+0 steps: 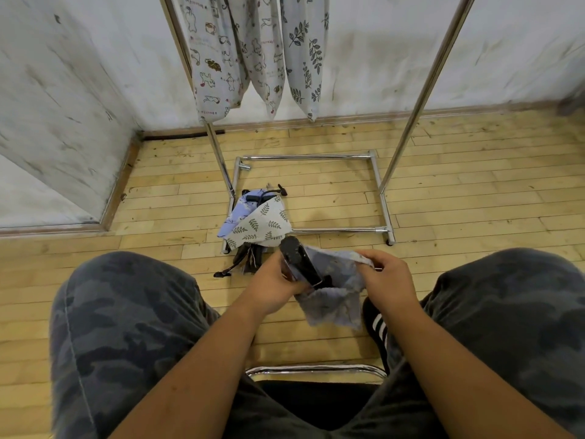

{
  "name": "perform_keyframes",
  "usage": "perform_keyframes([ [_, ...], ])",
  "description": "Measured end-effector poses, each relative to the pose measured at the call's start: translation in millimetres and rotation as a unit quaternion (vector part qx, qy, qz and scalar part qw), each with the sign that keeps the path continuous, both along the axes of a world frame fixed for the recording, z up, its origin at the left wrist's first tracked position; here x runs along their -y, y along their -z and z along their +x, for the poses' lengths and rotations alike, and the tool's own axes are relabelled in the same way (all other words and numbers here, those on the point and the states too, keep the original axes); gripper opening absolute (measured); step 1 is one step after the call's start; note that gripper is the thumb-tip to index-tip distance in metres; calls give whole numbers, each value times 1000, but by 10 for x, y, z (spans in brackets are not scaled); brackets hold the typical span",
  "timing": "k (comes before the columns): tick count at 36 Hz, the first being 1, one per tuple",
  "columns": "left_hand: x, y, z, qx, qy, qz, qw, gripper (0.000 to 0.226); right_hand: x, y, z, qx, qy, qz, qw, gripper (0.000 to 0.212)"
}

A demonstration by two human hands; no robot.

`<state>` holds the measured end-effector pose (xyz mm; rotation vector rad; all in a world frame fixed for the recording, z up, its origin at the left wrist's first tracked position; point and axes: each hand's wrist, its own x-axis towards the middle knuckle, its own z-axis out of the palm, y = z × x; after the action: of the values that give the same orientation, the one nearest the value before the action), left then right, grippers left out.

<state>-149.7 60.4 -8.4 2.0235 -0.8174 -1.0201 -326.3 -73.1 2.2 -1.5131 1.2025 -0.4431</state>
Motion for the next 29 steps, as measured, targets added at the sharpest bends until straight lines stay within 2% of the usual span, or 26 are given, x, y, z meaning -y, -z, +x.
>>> perform_keyframes([
  [4,5,-40,19,-37,34,-9,999,63,52,50,-29,1,50,26,998,21],
  [7,10,-109,-2,-76,30,-17,997,68,59,54,-21,2,65,43,997,21],
  [11,35,-96,-2,-70,-48,-12,996,49,36,-6,14,39,84,107,990,23],
  [15,48,-86,19,-80,-121,30,989,48,-4,-46,40,78,93,152,981,22],
  [19,34,-35,-1,-62,-114,36,991,15,-37,-67,55,112,66,172,976,24],
  [25,35,-70,-99,20,-62,55,996,13,-86,-116,64,141,39,192,970,27],
  [28,51,-28,-94,-7,-65,53,996,7,-79,-124,59,139,25,194,971,22],
  [29,53,-44,-97,-17,-67,51,996,12,-75,-123,59,136,19,195,971,19],
])
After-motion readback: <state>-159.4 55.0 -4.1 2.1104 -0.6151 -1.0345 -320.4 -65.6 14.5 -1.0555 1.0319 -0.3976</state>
